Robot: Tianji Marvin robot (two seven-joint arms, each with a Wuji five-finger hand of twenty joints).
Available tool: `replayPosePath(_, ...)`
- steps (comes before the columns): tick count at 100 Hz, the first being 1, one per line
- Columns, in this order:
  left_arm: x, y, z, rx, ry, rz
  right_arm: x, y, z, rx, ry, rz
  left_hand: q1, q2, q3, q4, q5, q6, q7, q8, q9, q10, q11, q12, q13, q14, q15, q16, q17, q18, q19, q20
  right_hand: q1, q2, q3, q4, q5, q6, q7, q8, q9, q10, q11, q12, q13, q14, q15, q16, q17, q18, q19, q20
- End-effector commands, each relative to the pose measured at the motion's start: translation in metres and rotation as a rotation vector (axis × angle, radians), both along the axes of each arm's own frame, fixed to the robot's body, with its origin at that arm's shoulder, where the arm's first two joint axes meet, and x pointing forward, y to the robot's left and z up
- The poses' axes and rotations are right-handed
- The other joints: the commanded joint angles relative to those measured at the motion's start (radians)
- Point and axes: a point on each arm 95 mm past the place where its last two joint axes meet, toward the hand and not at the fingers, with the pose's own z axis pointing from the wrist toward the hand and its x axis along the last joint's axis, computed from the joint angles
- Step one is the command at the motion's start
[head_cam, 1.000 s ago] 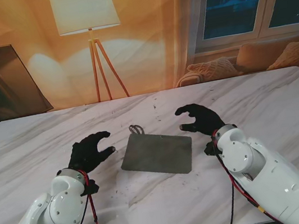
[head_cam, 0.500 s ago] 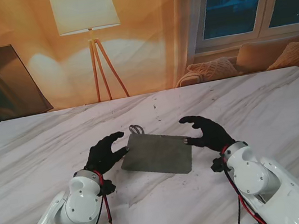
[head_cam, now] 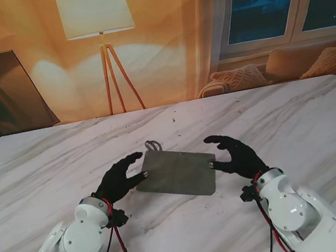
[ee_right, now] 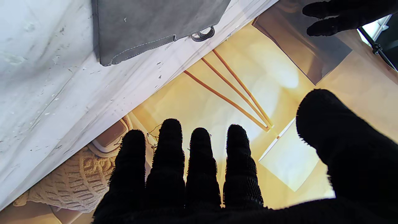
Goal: Collect documents into a storage pouch
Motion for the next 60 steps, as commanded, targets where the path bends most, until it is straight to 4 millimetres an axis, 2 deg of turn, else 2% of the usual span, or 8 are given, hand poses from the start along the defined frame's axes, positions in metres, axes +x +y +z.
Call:
replayPosePath(1, 0.0003, -0.0034, -0.0006, -0.029, -0.011, 0.002, -0.0008, 0.0037, -0.0029, 0.005, 0.022, 0.004, -0.016, 0.026, -0.011, 0.013, -0.033, -0.018, -0.011, -0.002, -0.024, -0.016, -0.021, -0.011, -0.01, -0.033, -0.014, -0.011, 0.004, -0.014, -0.002, 0.021, -0.031, 0.029, -0.013, 0.055, -0.051, 0.022, -0.006, -0.005, 0.002, -0.018, 0.004, -0.003, -0.031, -0.023, 0.001, -0.004, -0.002, -0.031, 0.007, 0.014)
replayPosePath(20, 0.0013, -0.0073, -0.0053, -0.057, -0.024, 0.027, -0.0034, 0.0093, -0.0053, 0.023, 0.02, 0.012, -0.016, 0.02, 0.03, 0.019, -0.009, -0.005, -0.003, 0.002, 0.004, -0.012, 0.003, 0.003, -0.006, -0.05, -0.028, -0.024, -0.014, -0.02, 0.0, 0.015, -0.029, 0.027, -0.006, 0.056, -0.041, 0.069, 0.005, -0.005, -0.006, 0.001, 0.014, -0.003, -0.038, -0.041, 0.001, -0.008, -0.005, -0.035, 0.003, 0.011)
replayPosePath(60, 0.0012, -0.0059, -0.0038, -0.061, -0.04, 0.033, -0.0031, 0.0131, 0.0004, 0.063, -0.014, -0.007, -0.026, 0.017, 0.054, 0.019, -0.009, -0.003, 0.003, 0.004, 0.002, -0.008, 0.011, 0.002, -0.003, -0.043, -0.019, -0.033, -0.009, -0.019, 0.025, 0.009, -0.033, 0.029, -0.004, 0.054, -0.036, 0.063, 0.019, -0.018, -0.007, -0.005, 0.018, -0.014, -0.045, -0.044, -0.001, -0.016, -0.01, -0.035, 0.0, 0.004)
